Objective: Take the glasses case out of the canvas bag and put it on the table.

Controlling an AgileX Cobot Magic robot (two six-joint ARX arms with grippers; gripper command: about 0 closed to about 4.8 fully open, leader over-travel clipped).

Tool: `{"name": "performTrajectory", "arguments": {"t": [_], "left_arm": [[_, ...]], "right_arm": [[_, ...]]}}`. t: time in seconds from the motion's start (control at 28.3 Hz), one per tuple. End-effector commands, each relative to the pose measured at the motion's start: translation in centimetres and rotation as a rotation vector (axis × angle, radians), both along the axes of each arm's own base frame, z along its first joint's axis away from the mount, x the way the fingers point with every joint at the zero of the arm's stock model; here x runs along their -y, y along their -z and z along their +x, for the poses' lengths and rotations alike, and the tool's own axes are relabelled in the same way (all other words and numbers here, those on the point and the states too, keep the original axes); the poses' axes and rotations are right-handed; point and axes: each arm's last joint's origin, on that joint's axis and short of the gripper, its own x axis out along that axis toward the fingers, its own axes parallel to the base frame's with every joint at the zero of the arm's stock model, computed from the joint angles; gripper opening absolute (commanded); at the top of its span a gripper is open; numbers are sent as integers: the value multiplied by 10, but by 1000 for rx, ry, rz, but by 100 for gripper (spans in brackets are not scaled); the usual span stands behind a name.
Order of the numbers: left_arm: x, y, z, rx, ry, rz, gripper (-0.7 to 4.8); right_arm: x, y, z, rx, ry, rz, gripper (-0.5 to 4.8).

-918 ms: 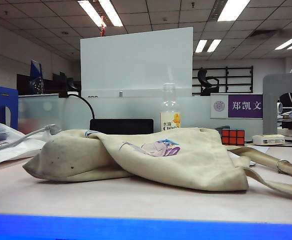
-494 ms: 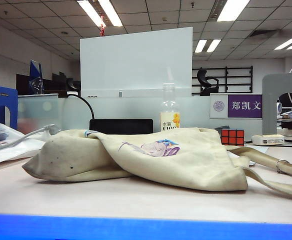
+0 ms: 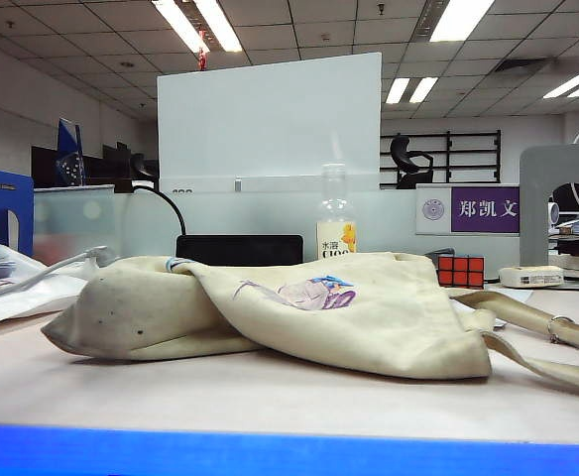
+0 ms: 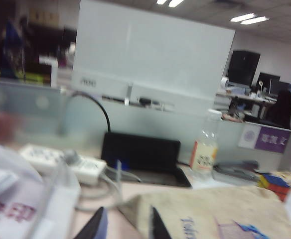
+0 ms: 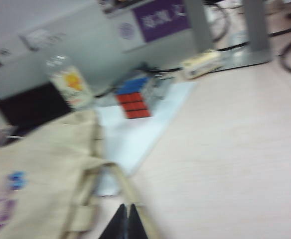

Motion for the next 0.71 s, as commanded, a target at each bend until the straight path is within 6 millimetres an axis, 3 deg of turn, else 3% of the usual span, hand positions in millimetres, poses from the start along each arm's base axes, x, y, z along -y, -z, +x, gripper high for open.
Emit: {"name": "performTrajectory", "arguments": {"t": [0.04,0.14,0.21,0.32,0.39,0.53,0.64,0.71], "left_arm": [[5,-22,10,-55,112,4,120],[13,-54,34,-87,193,45,120],[27,-78,61,-161,296,59,121],[66,-106,108,-345,526,99,127],[96,-116,130,-459,661,140,178],[165,-122,159,-665,907,311,292],[213,-112,160,-767,1077,511,393],[232,-104,156,-789,1147,652,409]], "right_arm": [[-1,-9,-1,33,-37,108,-5],[-2,-21,-4,65,-39,110,-5],[-3,-29,-6,75,-55,147,-5],[-3,-43,-11,95,-57,174,-5],[-2,-53,-14,132,-23,135,-5],[-1,-74,-21,201,50,92,-5],[-2,-86,-27,201,63,75,-5],[-2,-93,-31,195,62,76,-5]]}}
